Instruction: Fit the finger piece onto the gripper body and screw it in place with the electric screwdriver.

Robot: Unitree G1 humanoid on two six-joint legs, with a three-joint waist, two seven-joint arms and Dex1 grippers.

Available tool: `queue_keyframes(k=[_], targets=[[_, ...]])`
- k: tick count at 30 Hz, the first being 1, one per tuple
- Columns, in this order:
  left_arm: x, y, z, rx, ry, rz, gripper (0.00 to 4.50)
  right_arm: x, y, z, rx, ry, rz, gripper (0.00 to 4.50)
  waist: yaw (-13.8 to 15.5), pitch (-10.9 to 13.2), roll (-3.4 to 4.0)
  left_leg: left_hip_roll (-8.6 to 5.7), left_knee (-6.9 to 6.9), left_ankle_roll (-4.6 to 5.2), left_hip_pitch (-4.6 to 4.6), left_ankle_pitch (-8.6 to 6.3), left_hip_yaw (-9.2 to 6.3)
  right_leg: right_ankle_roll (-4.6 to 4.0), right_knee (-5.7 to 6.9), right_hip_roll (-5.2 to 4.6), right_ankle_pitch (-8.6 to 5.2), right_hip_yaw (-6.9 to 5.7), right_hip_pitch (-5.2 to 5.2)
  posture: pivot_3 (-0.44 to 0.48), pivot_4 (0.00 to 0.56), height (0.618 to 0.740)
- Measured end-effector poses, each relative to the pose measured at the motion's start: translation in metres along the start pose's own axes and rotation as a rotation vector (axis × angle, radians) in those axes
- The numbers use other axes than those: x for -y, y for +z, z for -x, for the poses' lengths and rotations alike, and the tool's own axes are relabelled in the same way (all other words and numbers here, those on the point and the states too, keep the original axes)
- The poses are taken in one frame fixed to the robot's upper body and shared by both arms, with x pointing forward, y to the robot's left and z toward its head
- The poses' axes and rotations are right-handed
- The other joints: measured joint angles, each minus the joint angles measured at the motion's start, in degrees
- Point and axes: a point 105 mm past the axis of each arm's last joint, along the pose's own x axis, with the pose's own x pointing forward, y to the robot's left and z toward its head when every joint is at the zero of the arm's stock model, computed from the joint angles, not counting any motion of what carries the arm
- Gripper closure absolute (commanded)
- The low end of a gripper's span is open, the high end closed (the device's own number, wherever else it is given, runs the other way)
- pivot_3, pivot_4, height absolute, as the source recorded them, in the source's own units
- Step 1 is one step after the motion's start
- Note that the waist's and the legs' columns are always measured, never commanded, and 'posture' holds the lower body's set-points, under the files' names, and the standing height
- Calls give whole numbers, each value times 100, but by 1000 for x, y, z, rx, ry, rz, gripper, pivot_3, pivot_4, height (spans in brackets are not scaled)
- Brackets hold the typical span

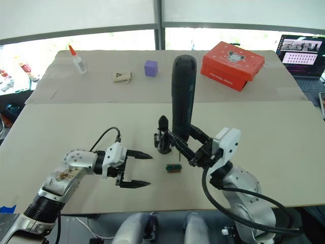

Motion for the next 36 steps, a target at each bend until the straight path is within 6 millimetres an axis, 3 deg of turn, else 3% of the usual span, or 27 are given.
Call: queue_keyframes(k=[9,15,28,36], targets=[[-2,1,-2,8,-1,-2,0,2,-4,2,2,-19,6,2613,0,0,0,0,0,0,0,0,0,0,0,0,0,0,0,0,150,740],[-5,3,-2,9,-2,-8,0,-6,-17,6,-35,-25,-23,2613,-3,0,0,0,0,0,0,0,1,0,0,0,0,1,0,0,150,740],[-6,1,-3,0,0,-10,0,-1,-3,-5,15,-13,27,2613,-3,0,0,0,0,0,0,0,0,0,1,1,0,0,-1,0,150,740],[-6,2,-3,4,0,-16,0,0,-5,-2,-6,-14,31,2613,-3,0,0,0,0,0,0,0,0,0,0,0,0,0,0,0,150,740]])
